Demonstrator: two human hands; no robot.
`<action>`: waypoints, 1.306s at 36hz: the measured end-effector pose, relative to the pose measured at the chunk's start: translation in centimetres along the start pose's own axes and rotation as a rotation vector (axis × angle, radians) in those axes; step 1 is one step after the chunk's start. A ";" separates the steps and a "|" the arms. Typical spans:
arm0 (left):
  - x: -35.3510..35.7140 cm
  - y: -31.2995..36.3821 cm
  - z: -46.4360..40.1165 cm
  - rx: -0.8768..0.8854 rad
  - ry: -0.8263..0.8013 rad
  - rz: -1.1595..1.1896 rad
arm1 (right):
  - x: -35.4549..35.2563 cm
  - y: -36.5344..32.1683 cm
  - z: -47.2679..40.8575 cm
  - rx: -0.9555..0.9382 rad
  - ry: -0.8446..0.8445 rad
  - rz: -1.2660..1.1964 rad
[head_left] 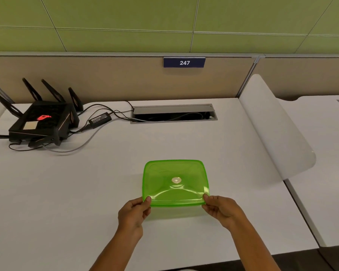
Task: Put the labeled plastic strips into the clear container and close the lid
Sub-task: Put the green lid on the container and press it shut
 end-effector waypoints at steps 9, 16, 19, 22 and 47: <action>0.2 0.1 -0.3 0.016 0.022 -0.003 | 0.3 -0.5 0.3 -0.004 0.028 0.033; 0.4 0.3 -0.4 0.043 0.042 -0.005 | 0.4 -0.7 0.3 -0.013 0.032 0.024; 0.5 0.4 -0.5 0.047 0.046 -0.001 | 0.4 -0.7 0.2 -0.015 0.039 0.020; 0.5 0.4 -0.5 0.057 0.052 0.002 | 0.5 -0.8 0.2 -0.015 0.040 0.021; 4.6 10.1 -6.6 0.352 -0.025 -0.200 | 8.1 -8.2 -6.0 -0.301 0.038 0.169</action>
Point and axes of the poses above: each hand's wrist, its own z-axis away from the middle knuckle, its own x-axis out of the palm, y = z × x, the point moved 9 cm from there along -z, towards the middle knuckle, and after that the axes turned 2 degrees about y, right-handed, at the moved point
